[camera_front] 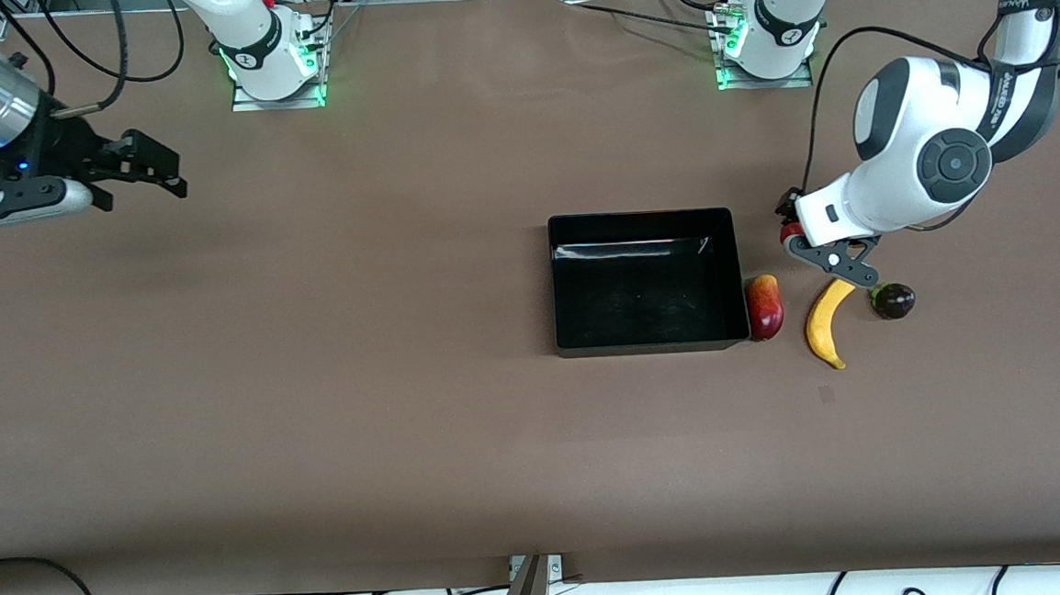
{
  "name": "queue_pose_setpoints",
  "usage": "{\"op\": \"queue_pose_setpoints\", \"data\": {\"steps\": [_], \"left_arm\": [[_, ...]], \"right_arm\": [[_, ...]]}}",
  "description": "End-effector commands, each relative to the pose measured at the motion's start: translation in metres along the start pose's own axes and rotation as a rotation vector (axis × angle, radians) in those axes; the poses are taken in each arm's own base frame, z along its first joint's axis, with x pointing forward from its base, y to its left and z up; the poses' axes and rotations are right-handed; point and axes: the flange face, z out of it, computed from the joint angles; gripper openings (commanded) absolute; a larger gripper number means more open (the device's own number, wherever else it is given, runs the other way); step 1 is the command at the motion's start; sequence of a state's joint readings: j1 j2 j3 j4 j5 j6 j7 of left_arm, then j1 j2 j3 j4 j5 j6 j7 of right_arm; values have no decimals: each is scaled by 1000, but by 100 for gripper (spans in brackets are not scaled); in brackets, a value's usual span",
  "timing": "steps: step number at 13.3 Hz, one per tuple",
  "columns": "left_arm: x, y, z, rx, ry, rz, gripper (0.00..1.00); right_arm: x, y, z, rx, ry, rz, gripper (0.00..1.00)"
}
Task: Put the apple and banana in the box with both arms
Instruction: 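Grasp the red apple with the left gripper while the right gripper withdraws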
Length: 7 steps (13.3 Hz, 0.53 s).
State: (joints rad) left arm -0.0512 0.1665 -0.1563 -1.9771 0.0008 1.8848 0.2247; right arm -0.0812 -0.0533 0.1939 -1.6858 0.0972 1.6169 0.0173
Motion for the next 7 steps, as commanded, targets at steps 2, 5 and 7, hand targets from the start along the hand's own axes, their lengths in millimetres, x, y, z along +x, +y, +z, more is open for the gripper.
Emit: {"op": "queue_pose_setpoints", "data": {"steps": [2, 5, 7], "left_arm": [[45, 83, 38, 12, -39, -218, 14], [59, 98, 92, 3, -34, -204, 16], [66, 108, 127, -5, 2, -190, 17]], "right_arm": [[-1, 2, -5, -47, 24, -19, 100], [8, 7, -5, -69, 30, -18, 100], [8, 6, -13, -72, 39, -18, 100]]}}
